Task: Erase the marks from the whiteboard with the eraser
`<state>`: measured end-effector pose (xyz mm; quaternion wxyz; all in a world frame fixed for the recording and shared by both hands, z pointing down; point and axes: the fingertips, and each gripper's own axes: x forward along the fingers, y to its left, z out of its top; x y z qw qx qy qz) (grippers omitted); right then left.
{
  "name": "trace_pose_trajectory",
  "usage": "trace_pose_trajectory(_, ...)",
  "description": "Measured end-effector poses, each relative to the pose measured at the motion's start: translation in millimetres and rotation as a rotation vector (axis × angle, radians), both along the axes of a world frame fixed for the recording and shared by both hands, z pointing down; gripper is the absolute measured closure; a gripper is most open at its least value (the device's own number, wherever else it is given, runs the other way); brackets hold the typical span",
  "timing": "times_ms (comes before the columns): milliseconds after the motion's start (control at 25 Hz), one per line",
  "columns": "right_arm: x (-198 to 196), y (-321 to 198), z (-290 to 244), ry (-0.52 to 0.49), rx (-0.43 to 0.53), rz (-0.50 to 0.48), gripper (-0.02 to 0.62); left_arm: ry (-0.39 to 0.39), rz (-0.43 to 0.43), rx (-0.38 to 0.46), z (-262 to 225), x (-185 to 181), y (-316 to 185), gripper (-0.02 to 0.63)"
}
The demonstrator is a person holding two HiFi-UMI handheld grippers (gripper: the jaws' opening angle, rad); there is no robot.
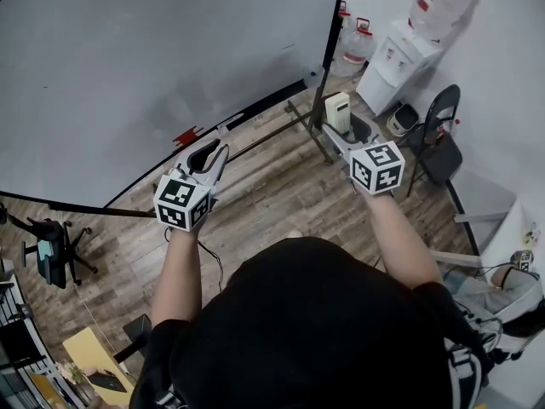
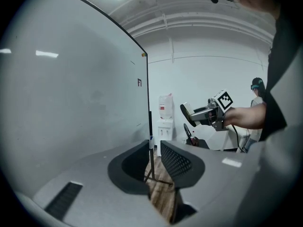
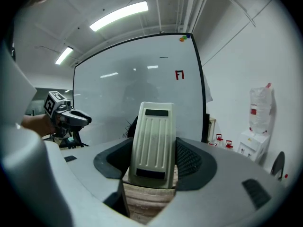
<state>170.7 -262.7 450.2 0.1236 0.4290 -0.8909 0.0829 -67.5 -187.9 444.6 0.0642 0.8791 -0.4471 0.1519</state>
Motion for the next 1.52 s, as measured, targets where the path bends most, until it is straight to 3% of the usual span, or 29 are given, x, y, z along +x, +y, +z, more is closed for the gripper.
trace_pose_trajectory(640,19,-27,17,0.064,-0.031,-0.062,0.345,0.007,-0.014,-0.007,8,24,-26,0.525)
trace_pose_trajectory(1120,11,-63,17,0.024,-0.045,-0.091,0.344,0.017,-0.023,-0.027,10,16,-56,0.526)
trace_pose_trajectory(1520,9,-109,27,0.03,-0.059,-0.06,0.344,0.013,0.021,-0.036,14,15,-101,0.526)
